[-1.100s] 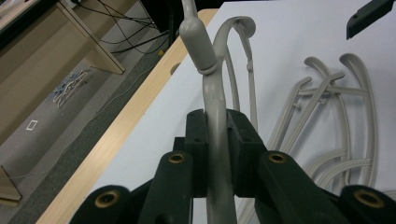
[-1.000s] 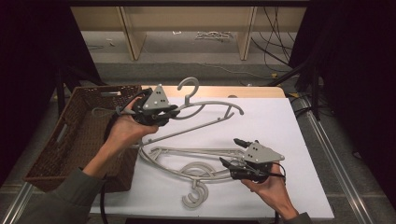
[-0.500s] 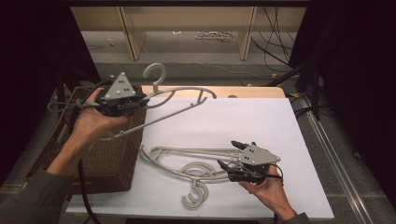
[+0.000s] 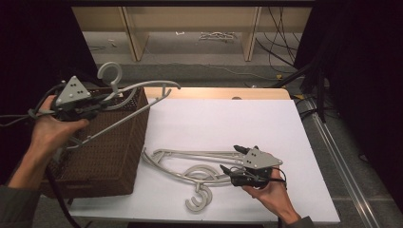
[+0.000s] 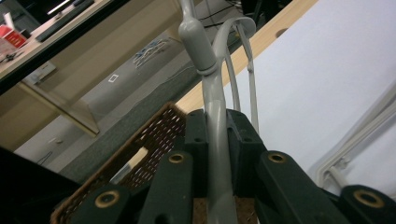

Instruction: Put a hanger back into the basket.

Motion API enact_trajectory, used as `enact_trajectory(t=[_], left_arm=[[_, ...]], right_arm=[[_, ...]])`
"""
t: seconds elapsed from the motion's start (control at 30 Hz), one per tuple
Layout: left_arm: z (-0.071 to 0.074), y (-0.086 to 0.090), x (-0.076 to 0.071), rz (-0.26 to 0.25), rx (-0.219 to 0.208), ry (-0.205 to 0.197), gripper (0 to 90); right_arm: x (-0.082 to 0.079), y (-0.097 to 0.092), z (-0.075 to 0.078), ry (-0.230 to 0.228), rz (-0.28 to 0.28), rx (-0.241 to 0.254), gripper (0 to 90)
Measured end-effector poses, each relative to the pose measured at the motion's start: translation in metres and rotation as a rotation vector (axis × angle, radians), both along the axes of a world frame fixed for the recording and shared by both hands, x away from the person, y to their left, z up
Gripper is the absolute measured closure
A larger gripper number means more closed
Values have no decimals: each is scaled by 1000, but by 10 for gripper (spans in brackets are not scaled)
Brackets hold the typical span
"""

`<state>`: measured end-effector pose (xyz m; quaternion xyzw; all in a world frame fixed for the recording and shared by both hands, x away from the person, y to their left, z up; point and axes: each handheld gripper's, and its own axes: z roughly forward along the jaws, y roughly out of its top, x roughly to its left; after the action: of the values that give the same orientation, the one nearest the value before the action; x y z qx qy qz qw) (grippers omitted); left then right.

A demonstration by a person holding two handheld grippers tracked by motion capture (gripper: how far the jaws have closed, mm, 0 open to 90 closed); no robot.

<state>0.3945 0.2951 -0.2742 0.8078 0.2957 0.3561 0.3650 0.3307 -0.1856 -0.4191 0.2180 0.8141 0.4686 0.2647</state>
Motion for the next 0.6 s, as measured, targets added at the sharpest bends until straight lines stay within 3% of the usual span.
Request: enact_trajectory(t=[0.03, 0.1, 0.6], left_arm=[[-4, 10, -1, 37, -19, 7, 799], [-8, 19, -1, 61, -30, 8, 800], [-22, 65, -2, 150, -54, -18, 800]], right_arm=[[0, 0, -1, 4, -2, -2, 243], [0, 1, -1, 5, -2, 1, 240], [1, -1, -2, 14, -10, 0, 222]])
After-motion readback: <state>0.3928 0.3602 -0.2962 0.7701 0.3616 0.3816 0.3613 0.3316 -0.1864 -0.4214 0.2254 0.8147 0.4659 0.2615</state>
